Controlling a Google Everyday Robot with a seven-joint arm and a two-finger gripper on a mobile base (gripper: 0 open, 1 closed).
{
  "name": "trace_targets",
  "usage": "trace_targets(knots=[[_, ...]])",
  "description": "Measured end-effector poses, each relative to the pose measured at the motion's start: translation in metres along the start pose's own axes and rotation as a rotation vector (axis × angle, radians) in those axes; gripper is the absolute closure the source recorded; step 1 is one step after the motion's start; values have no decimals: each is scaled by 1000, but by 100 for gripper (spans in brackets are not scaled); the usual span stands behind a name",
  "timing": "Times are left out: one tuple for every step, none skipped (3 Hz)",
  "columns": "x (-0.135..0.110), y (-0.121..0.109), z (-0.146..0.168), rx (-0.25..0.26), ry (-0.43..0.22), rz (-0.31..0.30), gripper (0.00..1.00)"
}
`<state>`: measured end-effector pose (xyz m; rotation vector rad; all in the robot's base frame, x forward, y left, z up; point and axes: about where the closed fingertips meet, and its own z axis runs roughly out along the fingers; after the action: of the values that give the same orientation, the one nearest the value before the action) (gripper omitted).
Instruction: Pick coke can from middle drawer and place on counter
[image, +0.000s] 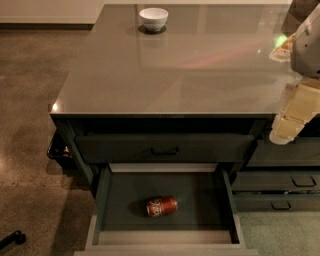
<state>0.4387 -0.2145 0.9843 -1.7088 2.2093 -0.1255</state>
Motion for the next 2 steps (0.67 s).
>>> trace_targets(knots=[[0, 0, 0, 0, 0, 0, 0], [-6, 10, 36, -37, -66, 7, 0]])
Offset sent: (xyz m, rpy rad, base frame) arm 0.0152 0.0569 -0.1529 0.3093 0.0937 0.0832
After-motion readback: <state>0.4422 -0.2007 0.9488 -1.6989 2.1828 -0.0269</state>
